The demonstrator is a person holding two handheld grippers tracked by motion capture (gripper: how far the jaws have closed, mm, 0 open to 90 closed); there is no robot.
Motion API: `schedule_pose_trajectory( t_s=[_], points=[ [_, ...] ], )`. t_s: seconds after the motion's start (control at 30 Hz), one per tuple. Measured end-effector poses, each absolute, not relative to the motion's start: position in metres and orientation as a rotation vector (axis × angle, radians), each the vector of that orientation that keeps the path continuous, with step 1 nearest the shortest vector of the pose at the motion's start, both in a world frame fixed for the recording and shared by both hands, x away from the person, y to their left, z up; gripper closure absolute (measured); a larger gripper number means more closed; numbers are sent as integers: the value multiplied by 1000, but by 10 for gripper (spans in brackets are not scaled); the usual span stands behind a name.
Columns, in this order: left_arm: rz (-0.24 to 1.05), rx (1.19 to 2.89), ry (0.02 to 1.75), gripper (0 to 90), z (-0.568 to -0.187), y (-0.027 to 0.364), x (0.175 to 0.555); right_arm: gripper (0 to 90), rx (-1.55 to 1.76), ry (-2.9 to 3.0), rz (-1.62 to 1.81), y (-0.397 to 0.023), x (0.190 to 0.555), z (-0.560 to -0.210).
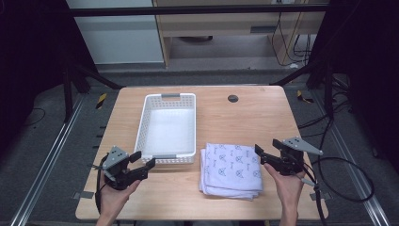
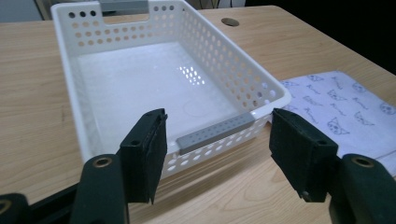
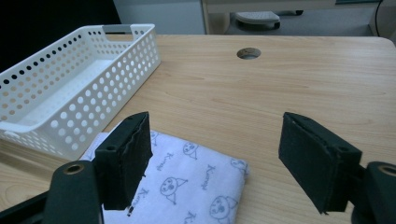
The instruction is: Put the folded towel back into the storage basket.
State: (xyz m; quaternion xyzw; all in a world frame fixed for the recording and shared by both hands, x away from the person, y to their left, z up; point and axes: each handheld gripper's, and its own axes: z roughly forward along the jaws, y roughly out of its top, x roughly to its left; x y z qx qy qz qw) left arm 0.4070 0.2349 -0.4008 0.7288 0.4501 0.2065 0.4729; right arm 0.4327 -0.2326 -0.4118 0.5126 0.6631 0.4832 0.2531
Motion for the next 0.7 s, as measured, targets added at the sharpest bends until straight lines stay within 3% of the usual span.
schedule_pose_trajectory(
  t_s=[0.7],
  points=[
    [418, 1926, 1016, 400, -419, 162, 407, 296, 1389, 1886, 1291, -224, 449, -419]
  ],
)
